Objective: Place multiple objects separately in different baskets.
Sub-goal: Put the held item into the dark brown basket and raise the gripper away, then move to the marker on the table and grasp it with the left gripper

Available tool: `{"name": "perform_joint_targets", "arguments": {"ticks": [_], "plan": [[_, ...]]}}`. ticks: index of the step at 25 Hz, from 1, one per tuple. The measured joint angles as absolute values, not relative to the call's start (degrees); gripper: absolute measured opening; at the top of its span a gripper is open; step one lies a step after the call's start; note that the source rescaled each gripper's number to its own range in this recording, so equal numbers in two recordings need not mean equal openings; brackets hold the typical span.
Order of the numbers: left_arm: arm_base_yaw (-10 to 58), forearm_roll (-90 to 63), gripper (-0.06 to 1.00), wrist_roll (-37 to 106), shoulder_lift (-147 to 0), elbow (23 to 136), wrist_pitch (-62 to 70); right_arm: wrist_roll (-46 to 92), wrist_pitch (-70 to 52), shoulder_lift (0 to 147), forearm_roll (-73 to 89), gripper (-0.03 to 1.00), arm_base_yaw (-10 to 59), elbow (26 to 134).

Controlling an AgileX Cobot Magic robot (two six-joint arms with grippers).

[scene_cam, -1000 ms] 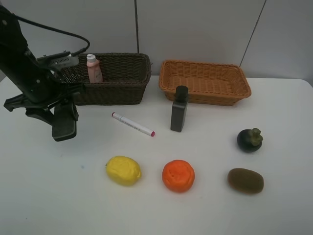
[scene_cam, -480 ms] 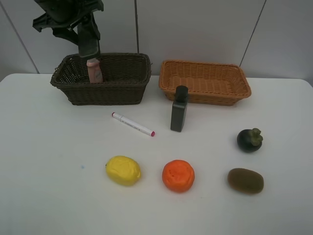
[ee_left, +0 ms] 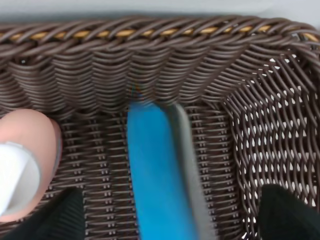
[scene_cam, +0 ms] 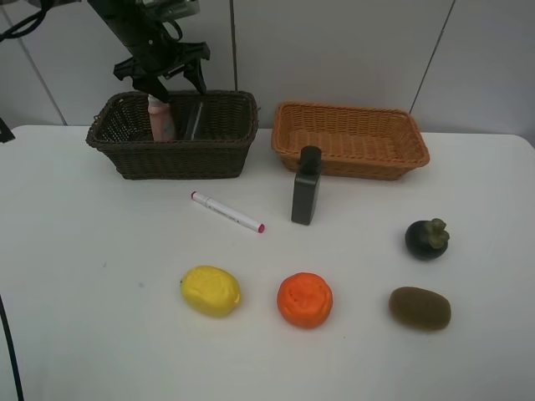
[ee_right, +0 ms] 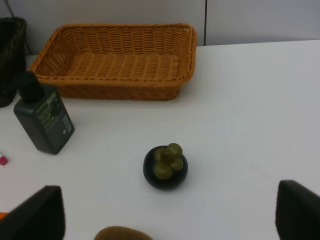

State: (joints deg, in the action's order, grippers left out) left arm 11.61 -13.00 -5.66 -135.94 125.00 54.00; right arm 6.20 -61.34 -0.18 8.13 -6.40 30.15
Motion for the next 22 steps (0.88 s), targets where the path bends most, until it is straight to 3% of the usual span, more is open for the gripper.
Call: {"name": "perform_joint_targets", "arguments": {"ticks": [9,15,22], "plan": [[11.6,-13.5,0.91,-5.3,-135.9,133.9,68.1,6.2,-61.3,-0.2,8.1,1.00,-6.4,30.2],[13.3,-15.1,0.91,0.5,-134.5,136.1,68.8,6.2,-61.3,-0.2,8.1,1.00,-6.4,30.2],[21.9,-5.9,0.91,8.1,-125.1,122.5,68.7,6.2,-61.3,-0.2,8.1,1.00,-6.4,30.2]]}}
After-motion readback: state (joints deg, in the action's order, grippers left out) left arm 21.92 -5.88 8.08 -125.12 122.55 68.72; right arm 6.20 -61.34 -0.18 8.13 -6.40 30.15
